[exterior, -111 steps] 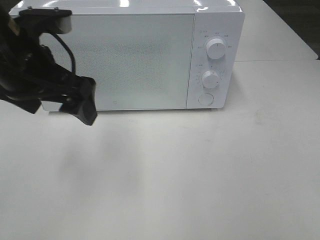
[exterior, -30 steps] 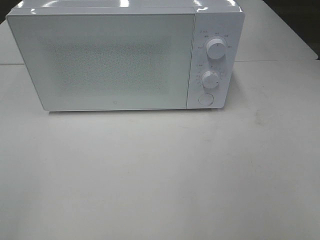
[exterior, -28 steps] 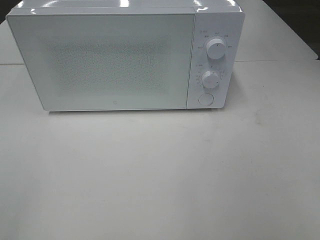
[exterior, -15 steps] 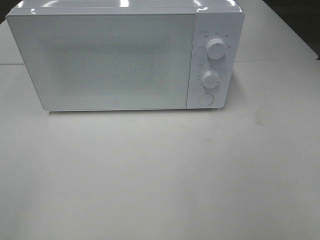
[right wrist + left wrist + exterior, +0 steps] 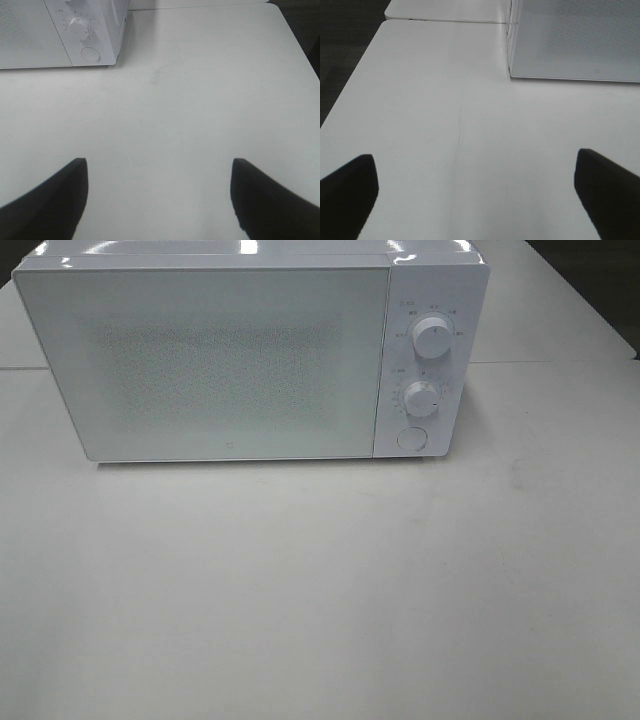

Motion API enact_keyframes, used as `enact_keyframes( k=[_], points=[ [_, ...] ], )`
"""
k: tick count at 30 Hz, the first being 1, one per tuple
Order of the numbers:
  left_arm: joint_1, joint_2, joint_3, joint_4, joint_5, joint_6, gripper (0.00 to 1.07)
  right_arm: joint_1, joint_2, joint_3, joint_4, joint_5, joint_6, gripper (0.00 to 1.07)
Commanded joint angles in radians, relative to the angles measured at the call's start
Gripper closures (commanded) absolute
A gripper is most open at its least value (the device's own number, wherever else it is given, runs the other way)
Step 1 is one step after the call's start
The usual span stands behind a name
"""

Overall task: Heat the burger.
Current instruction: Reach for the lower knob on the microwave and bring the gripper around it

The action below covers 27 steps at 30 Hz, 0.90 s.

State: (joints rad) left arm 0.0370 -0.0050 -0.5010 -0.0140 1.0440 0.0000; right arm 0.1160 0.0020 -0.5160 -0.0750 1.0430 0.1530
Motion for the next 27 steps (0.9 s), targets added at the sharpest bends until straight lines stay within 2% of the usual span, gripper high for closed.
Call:
enact_keyframes(
  k=[1,27],
  points=[
    [0.003,-0.028,0.002,-0.006,-0.010,0.000,0.07,-0.006,0.028,-0.014,-0.007,-0.023,0.002,0.32],
    [0.003,-0.028,0.002,-0.006,-0.010,0.000,0.07,-0.006,0.562,-0.032,-0.005,-0.477,0.003,0.32]
  ],
)
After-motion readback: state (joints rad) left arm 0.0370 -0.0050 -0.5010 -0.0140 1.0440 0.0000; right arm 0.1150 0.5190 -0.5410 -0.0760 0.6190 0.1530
